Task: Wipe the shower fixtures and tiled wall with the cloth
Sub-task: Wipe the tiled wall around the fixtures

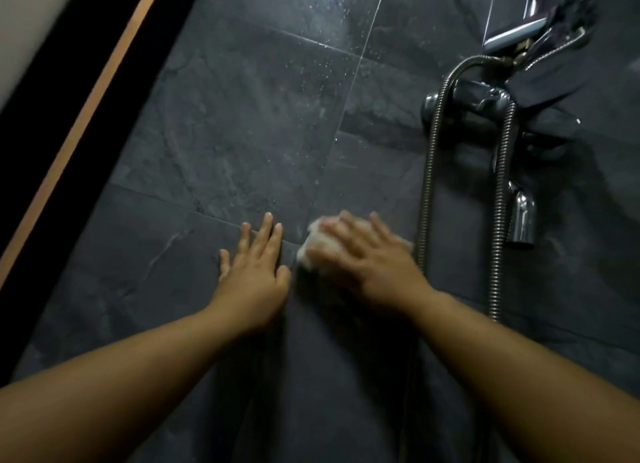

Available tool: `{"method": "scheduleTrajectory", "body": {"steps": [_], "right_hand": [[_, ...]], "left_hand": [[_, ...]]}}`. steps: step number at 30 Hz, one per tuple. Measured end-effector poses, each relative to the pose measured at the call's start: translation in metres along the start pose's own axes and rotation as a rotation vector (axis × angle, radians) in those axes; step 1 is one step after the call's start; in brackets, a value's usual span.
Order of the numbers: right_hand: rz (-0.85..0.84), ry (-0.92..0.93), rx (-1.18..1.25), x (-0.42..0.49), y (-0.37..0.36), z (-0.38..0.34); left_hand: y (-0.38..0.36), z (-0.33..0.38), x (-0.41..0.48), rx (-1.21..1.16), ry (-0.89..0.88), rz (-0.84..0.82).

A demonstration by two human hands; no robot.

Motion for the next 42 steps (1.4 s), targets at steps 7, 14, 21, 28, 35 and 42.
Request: {"method": "scheduleTrajectory", "body": {"steps": [7, 14, 21, 28, 35, 42], "right_hand": [[0.135, -0.504, 0.154, 0.004, -0.004, 0.001], [-0.035, 0.11, -0.074, 0.033, 0.002, -0.002], [0.261, -0.778, 0.195, 0.056, 0.018, 0.054], [0.038, -0.297, 0.09, 0.087, -0.008, -0.053], [-0.06, -0.277, 0.089, 0.131, 0.012, 0.022], [0.125, -0.595, 0.213, 0.174, 0.008, -0.058]], "left_hand": [[0.016, -0.001, -0.001, -0.162, -0.022, 0.053], [0.074, 0.01, 0.003, 0.0, -0.075, 0.338], [0.106, -0.023, 0.034, 0.221, -0.004, 0.32], [0.108, -0.069, 0.026, 0.258, -0.002, 0.25], [0.125, -0.081, 0.027, 0.132, -0.076, 0.228], [0.162, -0.117, 0.026, 0.286, 0.045, 0.398]]}}
Point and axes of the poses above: each hand's wrist, its own x-axis towards the middle knuckle, its own y-axis out of the back of the hand, z = x × y, the point moved 10 cm from there along x, towards the middle knuckle
